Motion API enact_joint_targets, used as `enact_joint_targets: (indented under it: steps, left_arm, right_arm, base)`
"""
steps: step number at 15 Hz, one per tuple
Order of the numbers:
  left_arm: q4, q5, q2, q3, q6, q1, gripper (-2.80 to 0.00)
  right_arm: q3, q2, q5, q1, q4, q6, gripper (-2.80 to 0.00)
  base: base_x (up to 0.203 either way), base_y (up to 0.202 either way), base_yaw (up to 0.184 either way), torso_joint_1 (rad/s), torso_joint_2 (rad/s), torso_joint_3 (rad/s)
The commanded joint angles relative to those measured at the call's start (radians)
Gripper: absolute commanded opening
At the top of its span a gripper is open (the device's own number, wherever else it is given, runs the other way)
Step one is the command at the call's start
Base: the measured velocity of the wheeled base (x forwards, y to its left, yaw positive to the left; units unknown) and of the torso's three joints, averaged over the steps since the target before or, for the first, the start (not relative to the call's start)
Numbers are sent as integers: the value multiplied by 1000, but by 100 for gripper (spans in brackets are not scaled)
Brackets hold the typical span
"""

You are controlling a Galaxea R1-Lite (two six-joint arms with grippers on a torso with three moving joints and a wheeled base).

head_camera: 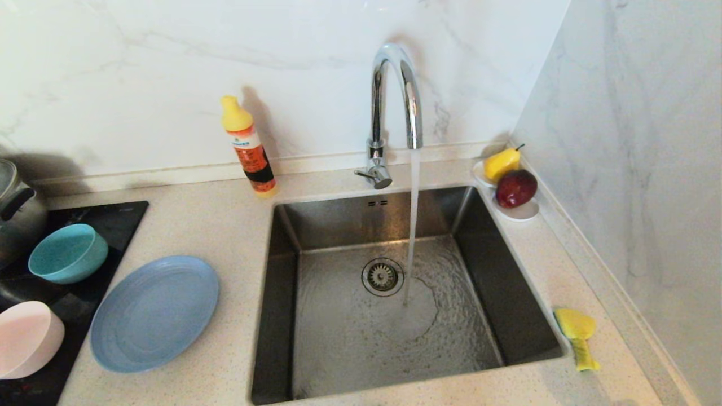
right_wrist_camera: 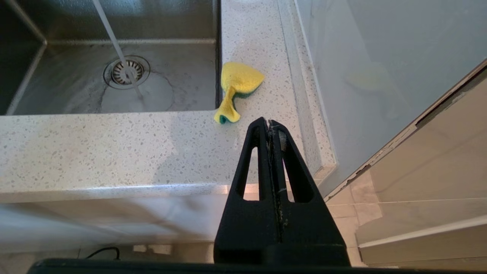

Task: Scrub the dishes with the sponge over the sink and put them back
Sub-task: Turn off the faucet

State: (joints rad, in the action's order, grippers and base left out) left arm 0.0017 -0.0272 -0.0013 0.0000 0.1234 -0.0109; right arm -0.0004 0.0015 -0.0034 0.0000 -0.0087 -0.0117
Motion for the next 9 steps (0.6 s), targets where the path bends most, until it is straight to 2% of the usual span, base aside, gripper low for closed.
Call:
enact_joint_targets:
  steps: [1, 9]
  left_arm:
    - [0, 0, 0, 0, 1, 0, -280]
    - [0, 0, 0, 0, 1, 0, -280]
  right_arm:
    - [0, -1, 0, 0, 4, 1, -280]
    - [0, -1, 0, 0, 4, 1, -280]
  base:
    - [0, 0, 0, 0, 0, 0]
    - [0, 0, 0, 0, 0, 0]
